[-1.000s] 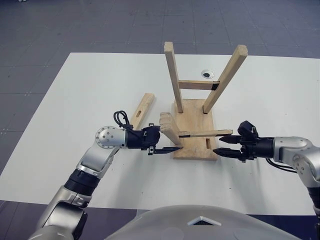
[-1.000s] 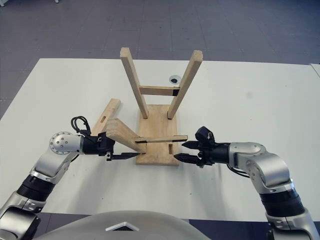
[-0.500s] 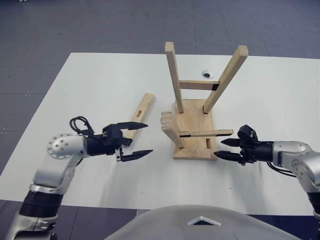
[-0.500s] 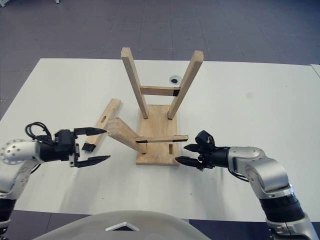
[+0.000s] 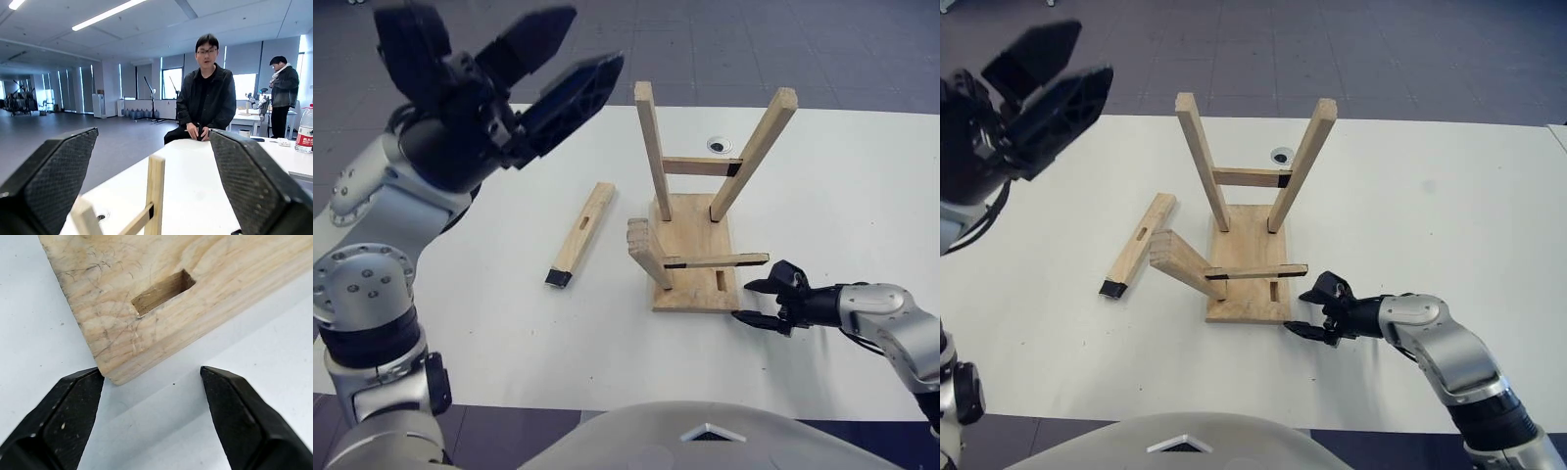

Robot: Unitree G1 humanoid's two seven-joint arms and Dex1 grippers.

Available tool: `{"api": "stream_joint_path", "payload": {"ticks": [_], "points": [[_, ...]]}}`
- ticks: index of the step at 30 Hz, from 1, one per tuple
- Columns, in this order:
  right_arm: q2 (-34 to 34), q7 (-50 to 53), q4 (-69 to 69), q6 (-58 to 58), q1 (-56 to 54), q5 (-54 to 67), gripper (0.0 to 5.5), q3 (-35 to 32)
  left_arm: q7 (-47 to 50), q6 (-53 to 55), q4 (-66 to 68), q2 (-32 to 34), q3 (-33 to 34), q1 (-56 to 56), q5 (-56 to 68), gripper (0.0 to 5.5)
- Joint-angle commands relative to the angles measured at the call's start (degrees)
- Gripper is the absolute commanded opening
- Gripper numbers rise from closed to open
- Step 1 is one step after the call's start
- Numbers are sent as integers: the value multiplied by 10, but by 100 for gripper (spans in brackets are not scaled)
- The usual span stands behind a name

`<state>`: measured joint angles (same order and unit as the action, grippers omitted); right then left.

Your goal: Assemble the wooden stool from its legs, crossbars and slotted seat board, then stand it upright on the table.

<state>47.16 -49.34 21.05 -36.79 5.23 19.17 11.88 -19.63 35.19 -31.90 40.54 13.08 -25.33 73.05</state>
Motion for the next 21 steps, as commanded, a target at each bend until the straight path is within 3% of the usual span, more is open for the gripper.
{"api": "stream_joint_path", "payload": {"ticks": [1,12,17,21], "points": [[-30,15,-47,14,-1,-32,355,36,28,14,-5,-13,-16,-49,6,418],[-184,80,-243,66,-141,-73,355,57,48,21,51,-48,-44,-88,-55,418],[-224,97,-272,75,-165,-75,355,51,185,36,46,-79,-26,-79,-97,418],[-222,102,-244,70,-149,-76,355,44,253,49,50,-129,-49,-89,-113,418]]}}
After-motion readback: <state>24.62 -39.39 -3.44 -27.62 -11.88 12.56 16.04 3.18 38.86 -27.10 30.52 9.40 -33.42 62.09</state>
